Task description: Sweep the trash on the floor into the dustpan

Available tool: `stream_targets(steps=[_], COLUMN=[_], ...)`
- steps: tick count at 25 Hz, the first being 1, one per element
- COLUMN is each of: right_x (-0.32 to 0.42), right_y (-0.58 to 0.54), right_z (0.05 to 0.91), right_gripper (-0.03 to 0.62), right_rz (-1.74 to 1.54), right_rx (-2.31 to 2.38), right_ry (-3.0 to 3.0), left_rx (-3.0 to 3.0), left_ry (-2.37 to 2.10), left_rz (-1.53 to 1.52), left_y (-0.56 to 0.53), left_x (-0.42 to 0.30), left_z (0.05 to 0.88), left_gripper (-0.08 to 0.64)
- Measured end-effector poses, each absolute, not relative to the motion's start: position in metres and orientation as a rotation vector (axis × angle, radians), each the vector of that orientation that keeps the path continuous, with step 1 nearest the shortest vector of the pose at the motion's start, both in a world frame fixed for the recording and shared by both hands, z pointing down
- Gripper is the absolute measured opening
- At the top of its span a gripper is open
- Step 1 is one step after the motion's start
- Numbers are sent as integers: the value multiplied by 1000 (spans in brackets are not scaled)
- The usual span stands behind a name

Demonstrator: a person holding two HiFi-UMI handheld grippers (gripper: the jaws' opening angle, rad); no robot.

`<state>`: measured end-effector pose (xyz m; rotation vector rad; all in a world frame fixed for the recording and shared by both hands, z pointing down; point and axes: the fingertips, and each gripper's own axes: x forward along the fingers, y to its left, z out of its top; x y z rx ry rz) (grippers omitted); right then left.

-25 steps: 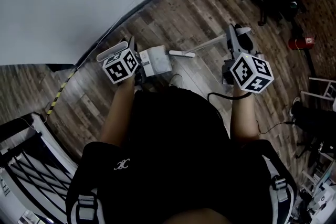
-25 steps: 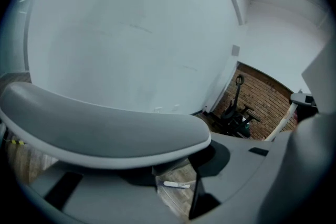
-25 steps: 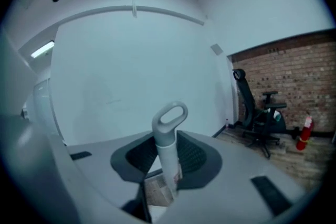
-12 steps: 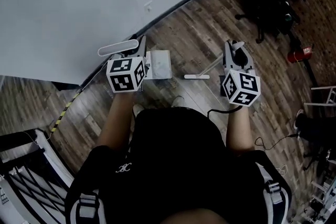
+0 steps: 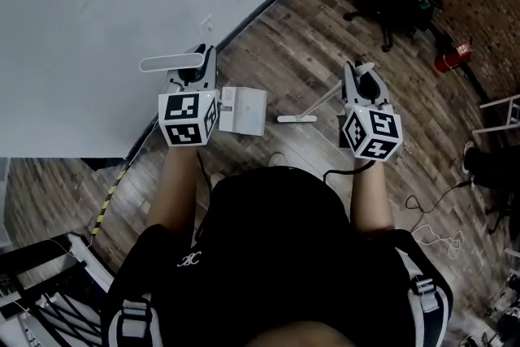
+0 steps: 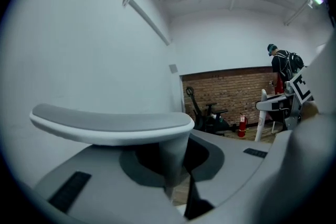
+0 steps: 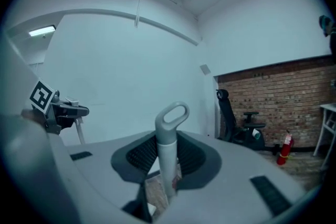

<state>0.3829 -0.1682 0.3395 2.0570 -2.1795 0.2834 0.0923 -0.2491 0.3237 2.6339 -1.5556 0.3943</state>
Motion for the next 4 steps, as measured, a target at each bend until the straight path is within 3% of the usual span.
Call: stream_targets(steps=[4], right_x=[395], right_y=[-164], right_z=[337], right_gripper=[104], right_rz=[304], right_rx=[2074], right_ry=[-2182], left_rx=[2646], left_ry=[-1533], left_rz=[352], left_y=[-248], left_x=[109], left_z=[318], left_gripper=[57])
